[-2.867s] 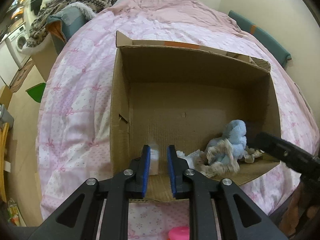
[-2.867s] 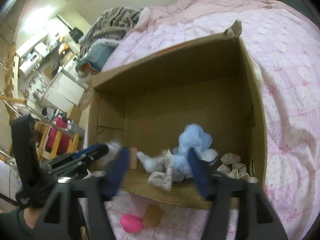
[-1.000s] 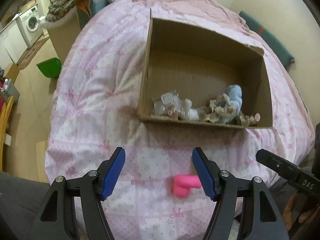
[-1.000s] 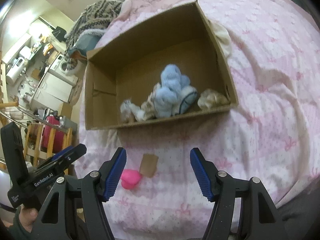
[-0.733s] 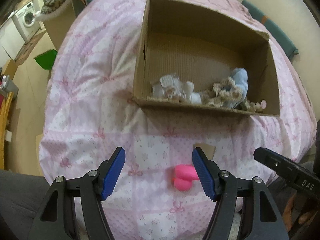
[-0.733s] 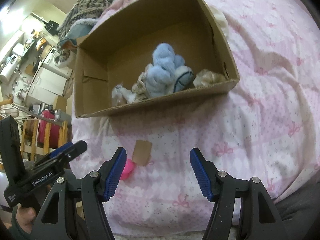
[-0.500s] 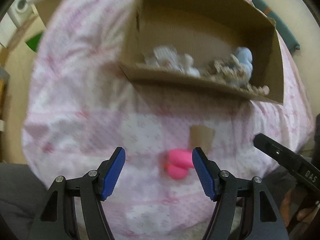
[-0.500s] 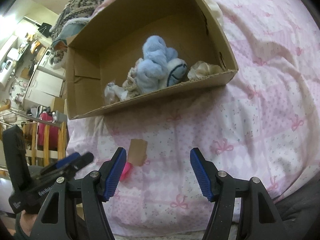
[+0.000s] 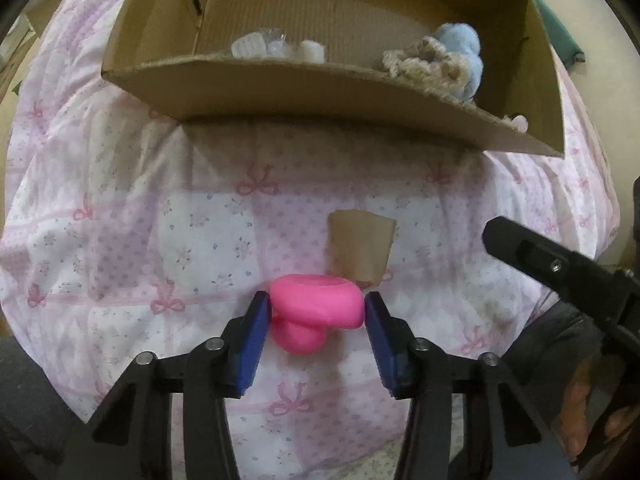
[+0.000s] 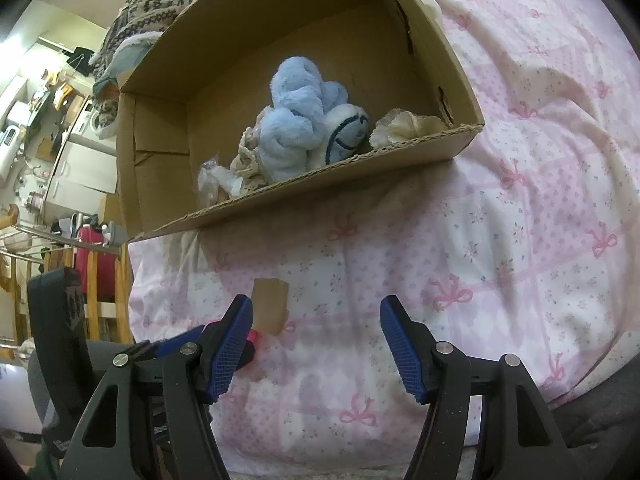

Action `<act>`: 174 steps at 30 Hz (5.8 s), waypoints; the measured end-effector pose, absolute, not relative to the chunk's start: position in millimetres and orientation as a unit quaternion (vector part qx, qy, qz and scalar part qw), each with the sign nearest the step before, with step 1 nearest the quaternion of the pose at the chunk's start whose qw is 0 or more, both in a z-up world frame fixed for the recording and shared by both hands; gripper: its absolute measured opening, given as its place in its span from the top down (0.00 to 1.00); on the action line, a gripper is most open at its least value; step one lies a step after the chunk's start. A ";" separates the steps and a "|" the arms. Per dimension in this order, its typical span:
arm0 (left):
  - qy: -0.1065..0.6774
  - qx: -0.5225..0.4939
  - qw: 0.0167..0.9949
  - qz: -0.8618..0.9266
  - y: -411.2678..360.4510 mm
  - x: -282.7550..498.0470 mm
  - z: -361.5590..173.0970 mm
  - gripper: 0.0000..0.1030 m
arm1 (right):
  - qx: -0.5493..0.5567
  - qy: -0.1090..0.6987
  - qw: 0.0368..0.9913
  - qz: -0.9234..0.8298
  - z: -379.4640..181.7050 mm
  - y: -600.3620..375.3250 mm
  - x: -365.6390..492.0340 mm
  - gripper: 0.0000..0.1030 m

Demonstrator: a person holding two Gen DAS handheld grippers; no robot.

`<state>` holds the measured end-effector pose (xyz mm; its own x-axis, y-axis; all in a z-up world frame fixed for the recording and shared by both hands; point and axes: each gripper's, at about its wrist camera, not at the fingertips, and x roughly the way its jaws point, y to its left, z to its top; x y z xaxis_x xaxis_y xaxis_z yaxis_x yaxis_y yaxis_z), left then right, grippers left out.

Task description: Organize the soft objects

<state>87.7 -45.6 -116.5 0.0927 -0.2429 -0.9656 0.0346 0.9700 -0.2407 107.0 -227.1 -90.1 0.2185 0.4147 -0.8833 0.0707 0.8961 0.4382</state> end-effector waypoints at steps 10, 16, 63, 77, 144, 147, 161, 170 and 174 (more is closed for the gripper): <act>0.639 -0.047 0.768 -0.015 -11.0 86.8 -95.2 0.58 | 0.238 0.632 0.722 0.152 -103.4 -217.6 113.6 0.32; 0.626 -0.039 0.778 0.043 13.9 89.0 -88.7 0.58 | 0.224 0.654 0.704 0.166 -118.4 -190.4 121.8 0.36; 0.577 -0.062 0.814 0.016 6.8 80.2 -57.4 0.58 | 0.186 0.590 0.765 0.177 -71.8 -198.6 98.8 0.90; 0.517 -0.071 0.853 -0.010 7.5 92.2 7.0 0.58 | 0.187 0.531 0.803 0.194 -7.6 -229.6 98.3 0.90; 0.468 -0.028 0.878 -0.095 -36.9 173.7 -27.8 0.46 | 0.153 0.511 0.835 0.138 -34.2 -243.6 182.0 0.65; 0.464 -0.028 0.880 -0.096 -36.4 172.2 -24.1 0.39 | 0.159 0.495 0.843 0.135 -27.7 -246.0 181.0 0.33; 0.393 0.000 0.919 -0.028 -17.0 143.0 21.0 0.33 | 0.123 0.421 0.892 0.110 15.7 -250.6 149.9 0.04; 0.386 -0.023 0.922 -0.025 4.0 105.8 33.3 0.13 | 0.115 0.403 0.903 0.094 26.0 -251.3 115.2 0.00; 0.382 -0.017 0.924 -0.023 5.9 89.5 34.4 0.03 | 0.102 0.401 0.906 0.087 27.3 -246.3 101.0 0.00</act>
